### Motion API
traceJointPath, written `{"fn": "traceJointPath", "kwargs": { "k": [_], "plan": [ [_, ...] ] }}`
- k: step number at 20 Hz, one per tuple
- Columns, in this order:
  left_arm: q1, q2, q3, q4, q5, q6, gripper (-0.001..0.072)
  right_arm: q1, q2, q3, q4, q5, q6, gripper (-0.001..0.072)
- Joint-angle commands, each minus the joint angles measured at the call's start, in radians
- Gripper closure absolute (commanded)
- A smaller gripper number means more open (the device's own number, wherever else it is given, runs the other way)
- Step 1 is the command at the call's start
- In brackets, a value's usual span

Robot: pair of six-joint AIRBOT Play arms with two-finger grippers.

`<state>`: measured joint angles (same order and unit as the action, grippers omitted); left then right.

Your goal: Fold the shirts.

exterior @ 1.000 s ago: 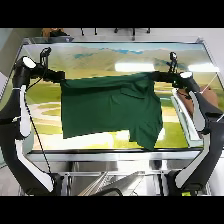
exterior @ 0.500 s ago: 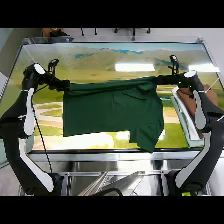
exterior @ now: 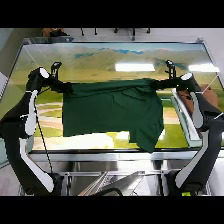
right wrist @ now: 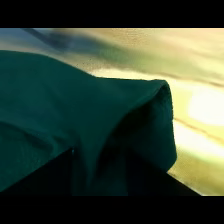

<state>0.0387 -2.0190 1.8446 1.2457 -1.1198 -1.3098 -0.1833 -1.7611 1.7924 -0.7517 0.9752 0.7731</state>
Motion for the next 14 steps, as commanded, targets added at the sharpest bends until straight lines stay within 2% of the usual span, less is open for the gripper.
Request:
{"fn": "traceJointPath", "kwargs": {
  "k": [1, 4, 6, 7, 10, 11, 12, 14],
  "plan": [
    [0.016, 0.006, 0.071, -0.006, -0.125, -0.021, 0.0044, 0.001, 0.051, 0.002, -0.008, 0.050, -0.002, 0.0342],
    [0.080, 0.022, 0.195, -0.007, -0.383, -0.093, 0.0044, -0.040, 0.167, 0.001, -0.072, 0.177, 0.085, 0.0354],
    [0.129, 0.066, 0.156, -0.010, -0.493, -0.124, 0.0044, -0.073, 0.212, -0.006, -0.076, 0.296, 0.122, 0.0513],
    [0.149, 0.111, 0.080, -0.010, -0.512, -0.128, 0.0044, -0.092, 0.233, -0.024, -0.075, 0.370, 0.146, 0.0512],
    [0.191, 0.282, -0.255, -0.010, -0.431, -0.114, 0.0044, -0.122, 0.291, -0.158, -0.075, 0.504, 0.204, 0.0519],
    [0.200, 0.345, -0.392, -0.010, -0.379, -0.104, 0.0044, -0.127, 0.323, -0.233, -0.074, 0.515, 0.207, 0.0633],
    [0.204, 0.398, -0.520, -0.010, -0.325, -0.102, 0.0045, -0.130, 0.365, -0.314, -0.074, 0.510, 0.207, 0.0693],
    [0.206, 0.479, -0.750, -0.027, -0.231, -0.100, 0.0044, -0.133, 0.459, -0.472, -0.023, 0.474, 0.207, 0.0694]
  ]
}}
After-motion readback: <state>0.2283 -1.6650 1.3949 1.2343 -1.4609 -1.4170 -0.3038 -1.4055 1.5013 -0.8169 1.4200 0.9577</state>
